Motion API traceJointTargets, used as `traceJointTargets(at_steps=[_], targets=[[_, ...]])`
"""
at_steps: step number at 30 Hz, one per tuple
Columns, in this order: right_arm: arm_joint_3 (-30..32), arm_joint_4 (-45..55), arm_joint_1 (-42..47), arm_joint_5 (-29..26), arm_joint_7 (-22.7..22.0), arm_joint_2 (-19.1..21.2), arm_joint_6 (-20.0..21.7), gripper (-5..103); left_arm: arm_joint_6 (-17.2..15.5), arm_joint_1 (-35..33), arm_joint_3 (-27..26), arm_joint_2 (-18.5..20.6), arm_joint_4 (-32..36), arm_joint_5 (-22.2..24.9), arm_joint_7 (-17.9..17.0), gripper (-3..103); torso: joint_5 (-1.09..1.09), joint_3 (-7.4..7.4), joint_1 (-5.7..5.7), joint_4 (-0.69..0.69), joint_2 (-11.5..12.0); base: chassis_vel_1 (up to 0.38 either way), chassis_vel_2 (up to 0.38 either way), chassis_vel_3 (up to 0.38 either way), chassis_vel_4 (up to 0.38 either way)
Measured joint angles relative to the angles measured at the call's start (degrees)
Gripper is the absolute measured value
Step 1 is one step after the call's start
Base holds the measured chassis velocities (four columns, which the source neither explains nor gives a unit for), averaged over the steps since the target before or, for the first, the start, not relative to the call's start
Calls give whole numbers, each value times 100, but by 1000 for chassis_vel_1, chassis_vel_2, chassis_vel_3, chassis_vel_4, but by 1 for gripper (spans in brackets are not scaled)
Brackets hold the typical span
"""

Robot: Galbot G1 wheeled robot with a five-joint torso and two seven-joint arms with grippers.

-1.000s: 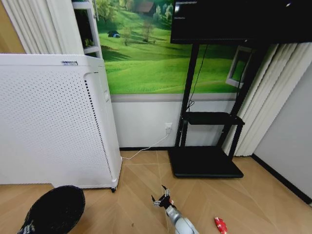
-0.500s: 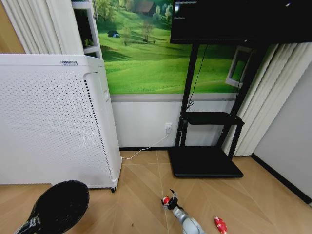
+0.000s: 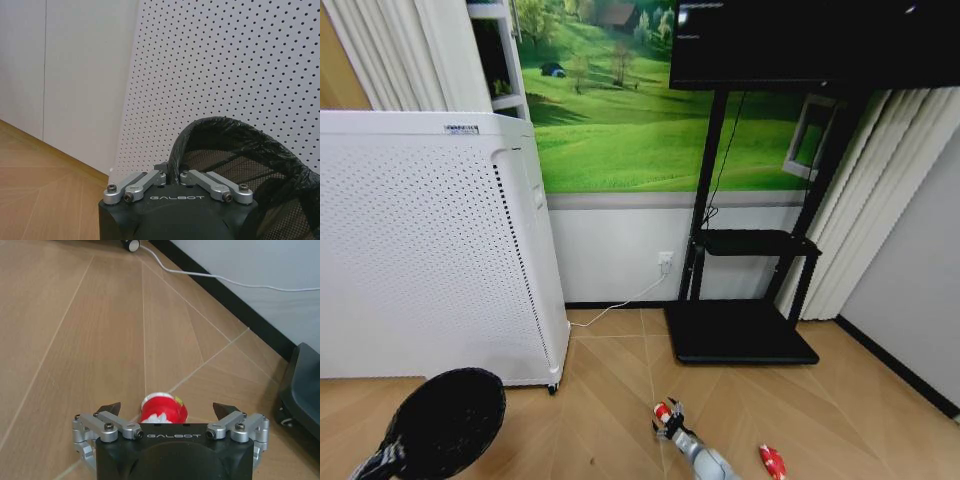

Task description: Pick up the trash bin and place the garbage on the floor into it.

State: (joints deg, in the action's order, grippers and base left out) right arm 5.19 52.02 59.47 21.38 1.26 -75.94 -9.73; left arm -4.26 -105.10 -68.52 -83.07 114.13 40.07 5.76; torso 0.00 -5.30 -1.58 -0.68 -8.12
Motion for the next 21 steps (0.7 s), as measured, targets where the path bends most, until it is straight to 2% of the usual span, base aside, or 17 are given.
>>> traceJointTargets(at_steps=[7, 9, 12, 14, 15, 16, 18, 19, 21], targets=[[63, -338, -121, 227, -59, -66, 0, 103, -6, 26, 41, -1, 38, -2, -8, 7, 0, 0, 0, 0, 0, 0, 0, 0, 0], [61, -455, -163, 260, -134, -100, 16, 94, -15, 31, 69, -1, 54, -5, -12, 7, 0, 0, 0, 0, 0, 0, 0, 0, 0], [61, -511, -182, 278, -172, -124, 27, 89, -16, 34, 86, -1, 60, -8, -13, 7, 0, 0, 0, 0, 0, 0, 0, 0, 0], [57, -540, -195, 296, -208, -144, 43, 78, -20, 37, 114, 2, 67, -16, -19, 7, 0, 0, 0, 0, 0, 0, 0, 0, 0], [57, -540, -195, 296, -208, -144, 43, 78, -20, 37, 114, 2, 67, -16, -19, 7, 0, 0, 0, 0, 0, 0, 0, 0, 0], [55, -537, -193, 298, -213, -144, 47, 67, -21, 44, 122, 7, 67, -16, -22, 7, 0, 0, 0, 0, 0, 0, 0, 0, 0], [55, -527, -189, 298, -213, -144, 50, 67, -22, 49, 126, 12, 67, -17, -24, 7, 0, 0, 0, 0, 0, 0, 0, 0, 0], [59, -519, -180, 299, -214, -140, 50, 56, -24, 55, 134, 14, 67, -18, -26, 7, 0, 0, 0, 0, 0, 0, 0, 0, 0], [60, -512, -170, 301, -214, -133, 53, 56, -25, 58, 140, 14, 68, -18, -27, 7, 0, 0, 0, 0, 0, 0, 0, 0, 0]])
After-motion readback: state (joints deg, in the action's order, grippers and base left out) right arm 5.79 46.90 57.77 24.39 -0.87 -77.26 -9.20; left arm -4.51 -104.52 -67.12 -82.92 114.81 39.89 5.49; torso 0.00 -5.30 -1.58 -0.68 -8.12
